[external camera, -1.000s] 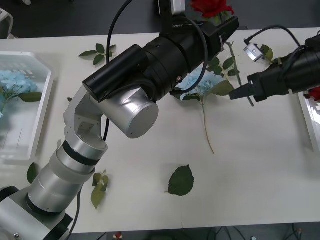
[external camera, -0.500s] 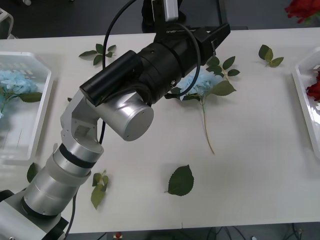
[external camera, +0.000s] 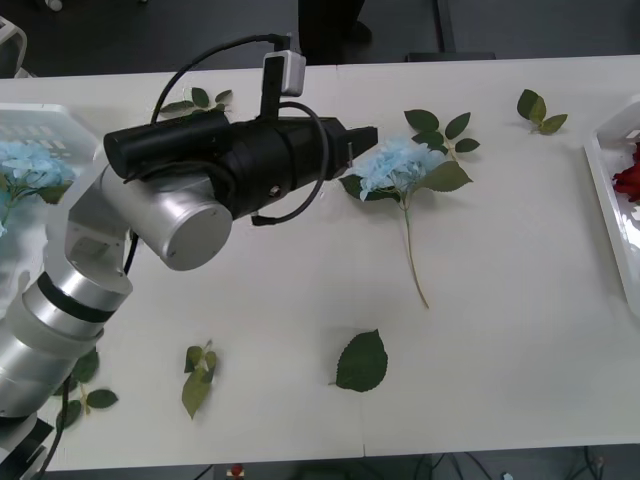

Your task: Place the red flowers into the right box and the blue flowers into the left box. If a person shows an open palm, hand one flower to the person first, then continue sorting.

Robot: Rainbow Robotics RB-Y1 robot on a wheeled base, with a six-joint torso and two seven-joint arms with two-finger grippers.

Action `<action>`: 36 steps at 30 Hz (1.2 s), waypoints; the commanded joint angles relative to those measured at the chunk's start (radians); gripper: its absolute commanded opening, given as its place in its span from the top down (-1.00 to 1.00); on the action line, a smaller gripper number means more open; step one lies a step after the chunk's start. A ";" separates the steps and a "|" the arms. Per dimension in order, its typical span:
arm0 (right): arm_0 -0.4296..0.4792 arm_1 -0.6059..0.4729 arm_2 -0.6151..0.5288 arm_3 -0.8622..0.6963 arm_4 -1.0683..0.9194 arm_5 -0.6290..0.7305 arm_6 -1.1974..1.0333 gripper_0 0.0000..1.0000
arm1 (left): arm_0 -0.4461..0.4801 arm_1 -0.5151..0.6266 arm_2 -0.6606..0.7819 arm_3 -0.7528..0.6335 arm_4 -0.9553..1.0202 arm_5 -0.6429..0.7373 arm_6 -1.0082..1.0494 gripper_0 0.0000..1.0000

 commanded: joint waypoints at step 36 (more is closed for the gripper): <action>-0.027 0.106 0.003 -0.287 0.085 0.257 -0.165 -1.00 | 0.510 0.311 0.588 -0.057 1.305 0.474 -1.569 -1.00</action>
